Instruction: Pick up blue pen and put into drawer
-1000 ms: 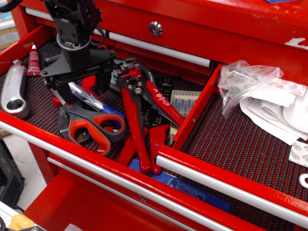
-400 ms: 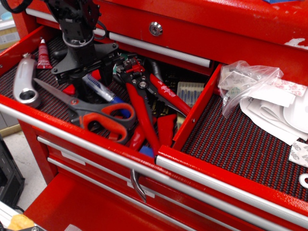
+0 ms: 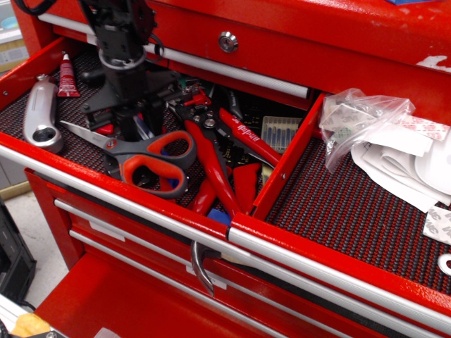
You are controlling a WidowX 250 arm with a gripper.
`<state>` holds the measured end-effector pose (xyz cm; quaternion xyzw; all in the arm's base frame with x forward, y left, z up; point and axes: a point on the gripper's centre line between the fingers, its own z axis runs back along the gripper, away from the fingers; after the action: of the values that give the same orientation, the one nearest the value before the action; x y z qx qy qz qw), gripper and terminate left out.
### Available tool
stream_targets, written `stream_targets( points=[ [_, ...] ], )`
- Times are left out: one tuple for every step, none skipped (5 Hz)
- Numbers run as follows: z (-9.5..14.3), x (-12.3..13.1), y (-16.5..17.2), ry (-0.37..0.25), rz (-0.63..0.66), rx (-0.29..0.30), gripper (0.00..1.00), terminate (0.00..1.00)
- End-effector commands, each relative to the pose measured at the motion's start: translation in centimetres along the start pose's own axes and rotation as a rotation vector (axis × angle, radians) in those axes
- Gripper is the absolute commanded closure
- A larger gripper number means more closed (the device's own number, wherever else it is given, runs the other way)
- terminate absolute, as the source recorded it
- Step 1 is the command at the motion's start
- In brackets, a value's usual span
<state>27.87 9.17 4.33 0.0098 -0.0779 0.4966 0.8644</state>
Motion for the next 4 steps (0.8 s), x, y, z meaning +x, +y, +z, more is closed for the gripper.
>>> stream_targets(
  points=[
    [5.4, -1.4, 0.5, -0.046, 0.004, 0.072, 1.0, 0.0],
    [8.7, -1.9, -0.1, -0.11, 0.009, 0.129, 1.0, 0.0],
    [12.1, -3.4, -1.7, -0.125, 0.018, 0.187, 1.0, 0.0],
    [14.4, -6.1, -4.1, -0.092, 0.026, 0.222, 1.0, 0.0]
  ],
)
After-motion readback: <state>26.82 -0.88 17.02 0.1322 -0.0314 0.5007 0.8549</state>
